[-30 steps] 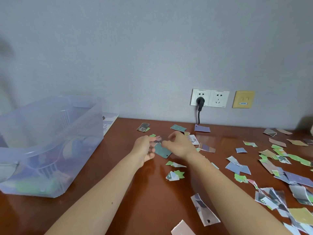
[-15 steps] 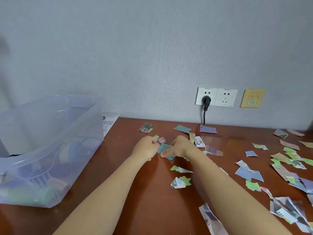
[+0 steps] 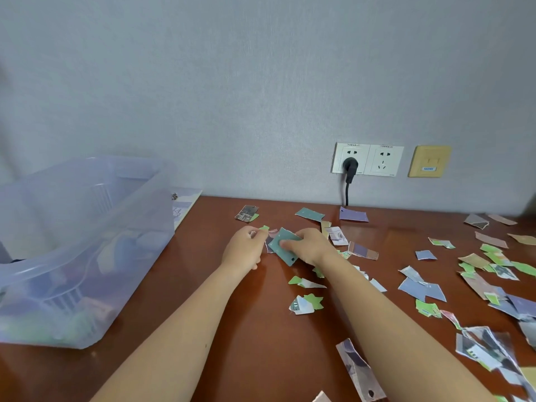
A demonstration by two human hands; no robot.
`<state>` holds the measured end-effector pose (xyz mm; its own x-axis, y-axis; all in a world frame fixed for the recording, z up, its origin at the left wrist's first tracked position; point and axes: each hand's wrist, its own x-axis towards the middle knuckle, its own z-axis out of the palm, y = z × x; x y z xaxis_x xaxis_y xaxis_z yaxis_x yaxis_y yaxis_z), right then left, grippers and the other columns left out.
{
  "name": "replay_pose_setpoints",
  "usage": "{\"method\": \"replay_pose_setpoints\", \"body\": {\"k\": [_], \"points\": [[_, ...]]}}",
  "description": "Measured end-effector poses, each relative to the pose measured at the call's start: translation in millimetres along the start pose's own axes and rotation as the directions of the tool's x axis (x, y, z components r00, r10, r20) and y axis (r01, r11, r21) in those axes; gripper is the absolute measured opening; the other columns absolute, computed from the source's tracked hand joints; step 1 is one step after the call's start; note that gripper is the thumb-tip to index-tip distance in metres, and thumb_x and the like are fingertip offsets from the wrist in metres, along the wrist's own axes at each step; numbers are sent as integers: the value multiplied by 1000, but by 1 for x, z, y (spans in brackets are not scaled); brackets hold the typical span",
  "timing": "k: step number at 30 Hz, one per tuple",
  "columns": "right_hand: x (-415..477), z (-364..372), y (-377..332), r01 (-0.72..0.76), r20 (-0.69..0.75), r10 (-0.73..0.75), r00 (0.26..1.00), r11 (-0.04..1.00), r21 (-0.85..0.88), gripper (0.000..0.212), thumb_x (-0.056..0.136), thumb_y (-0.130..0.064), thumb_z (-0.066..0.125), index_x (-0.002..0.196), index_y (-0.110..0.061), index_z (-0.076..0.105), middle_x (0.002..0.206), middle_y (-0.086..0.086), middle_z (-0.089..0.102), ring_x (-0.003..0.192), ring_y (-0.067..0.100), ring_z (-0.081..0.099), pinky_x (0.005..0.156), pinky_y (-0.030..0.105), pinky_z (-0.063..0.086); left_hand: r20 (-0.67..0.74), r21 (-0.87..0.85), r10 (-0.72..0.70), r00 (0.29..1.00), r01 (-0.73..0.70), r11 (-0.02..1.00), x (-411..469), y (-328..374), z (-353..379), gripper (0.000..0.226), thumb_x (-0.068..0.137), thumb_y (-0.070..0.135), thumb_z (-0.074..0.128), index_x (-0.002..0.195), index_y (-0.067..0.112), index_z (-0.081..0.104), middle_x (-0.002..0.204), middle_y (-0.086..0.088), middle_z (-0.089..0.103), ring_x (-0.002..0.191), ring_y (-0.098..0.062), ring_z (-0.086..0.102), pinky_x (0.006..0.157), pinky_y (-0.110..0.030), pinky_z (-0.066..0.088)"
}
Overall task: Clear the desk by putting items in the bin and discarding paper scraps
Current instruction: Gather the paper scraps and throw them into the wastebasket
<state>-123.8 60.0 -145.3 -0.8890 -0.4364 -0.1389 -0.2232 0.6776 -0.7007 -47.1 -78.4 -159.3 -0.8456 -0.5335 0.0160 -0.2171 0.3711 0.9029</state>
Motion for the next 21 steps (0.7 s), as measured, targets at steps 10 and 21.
{"method": "replay_pose_setpoints", "body": {"k": [10, 21], "points": [[-7, 13, -28, 170, -63, -159, 985, 955, 243, 39, 103, -34, 32, 76, -15, 53, 75, 6, 56, 70, 20, 50, 68, 33, 36, 187, -350, -35, 982, 100, 931, -12, 7, -17, 41, 92, 54, 53, 94, 13, 58, 64, 3, 46, 45, -7, 37, 38, -18, 26], [12, 27, -25, -95, -237, 12, 971, 936, -339, 66, 68, -68, 61, 108, -16, 58, 111, 2, 59, 104, 27, 59, 85, 37, 45, 162, -565, -206, 965, 262, 783, -5, 7, -29, 15, 89, 1, 42, 96, 11, 51, 79, -4, 70, 48, -13, 39, 39, -18, 27]]}}
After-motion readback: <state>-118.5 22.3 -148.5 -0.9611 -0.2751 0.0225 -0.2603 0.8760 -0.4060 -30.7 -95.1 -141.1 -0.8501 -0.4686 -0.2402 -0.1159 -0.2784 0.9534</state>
